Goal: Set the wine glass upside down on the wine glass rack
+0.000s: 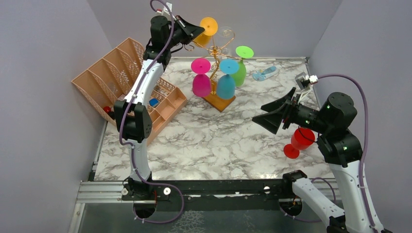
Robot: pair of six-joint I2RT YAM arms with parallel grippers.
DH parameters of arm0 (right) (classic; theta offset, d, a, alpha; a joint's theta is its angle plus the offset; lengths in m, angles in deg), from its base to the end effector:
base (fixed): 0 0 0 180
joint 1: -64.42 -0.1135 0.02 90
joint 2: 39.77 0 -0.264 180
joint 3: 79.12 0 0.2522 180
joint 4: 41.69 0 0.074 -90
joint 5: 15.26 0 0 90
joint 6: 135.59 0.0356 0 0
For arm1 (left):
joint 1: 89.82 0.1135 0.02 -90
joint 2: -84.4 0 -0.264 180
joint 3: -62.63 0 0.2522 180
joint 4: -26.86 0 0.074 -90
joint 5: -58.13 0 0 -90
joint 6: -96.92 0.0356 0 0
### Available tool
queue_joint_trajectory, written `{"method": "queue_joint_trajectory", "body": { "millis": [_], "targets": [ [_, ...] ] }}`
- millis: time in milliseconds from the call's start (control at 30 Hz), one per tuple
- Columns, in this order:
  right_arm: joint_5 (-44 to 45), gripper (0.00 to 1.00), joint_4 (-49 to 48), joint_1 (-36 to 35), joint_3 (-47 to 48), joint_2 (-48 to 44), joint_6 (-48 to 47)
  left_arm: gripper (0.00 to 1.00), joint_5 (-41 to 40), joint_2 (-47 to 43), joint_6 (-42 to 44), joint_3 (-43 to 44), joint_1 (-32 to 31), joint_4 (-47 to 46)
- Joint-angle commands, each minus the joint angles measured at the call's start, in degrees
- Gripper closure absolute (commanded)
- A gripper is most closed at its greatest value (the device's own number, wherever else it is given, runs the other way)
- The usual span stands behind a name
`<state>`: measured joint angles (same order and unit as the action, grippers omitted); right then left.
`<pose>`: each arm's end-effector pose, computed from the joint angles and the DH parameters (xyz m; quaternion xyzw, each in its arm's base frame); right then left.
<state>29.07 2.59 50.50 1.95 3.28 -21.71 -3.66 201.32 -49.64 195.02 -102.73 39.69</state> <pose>0.1143 0.0546 0.4383 -0.1985 0.7062 0.4727 0.4884 0.4718 -0.1254 0.4210 -0.0854 0.6873 -0.5380 0.4805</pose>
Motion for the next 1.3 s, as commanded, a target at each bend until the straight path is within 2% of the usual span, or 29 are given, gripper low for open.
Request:
{"method": "queue_joint_trajectory", "body": {
  "millis": [0, 200, 633, 1267],
  "targets": [
    [1.5, 0.0, 0.2, -0.1, -0.4, -0.7, -0.9, 1.0, -2.4, -0.6, -3.1, -0.4, 0.8, -3.9],
    [1.6, 0.0, 0.3, -0.1, -0.5, -0.8, -1.0, 1.0, -1.4, 0.0, -8.2, -2.4, 1.7, -7.4],
    [1.9, 0.0, 0.5, -0.2, -0.6, -0.7, -1.3, 1.0, -0.5, -1.1, -8.7, -5.0, 1.9, -8.1],
    [1.6, 0.0, 0.1, -0.2, -0.9, -0.7, -0.7, 1.0, -1.1, -4.9, -7.4, -7.1, 2.0, -4.2]
  ]
}}
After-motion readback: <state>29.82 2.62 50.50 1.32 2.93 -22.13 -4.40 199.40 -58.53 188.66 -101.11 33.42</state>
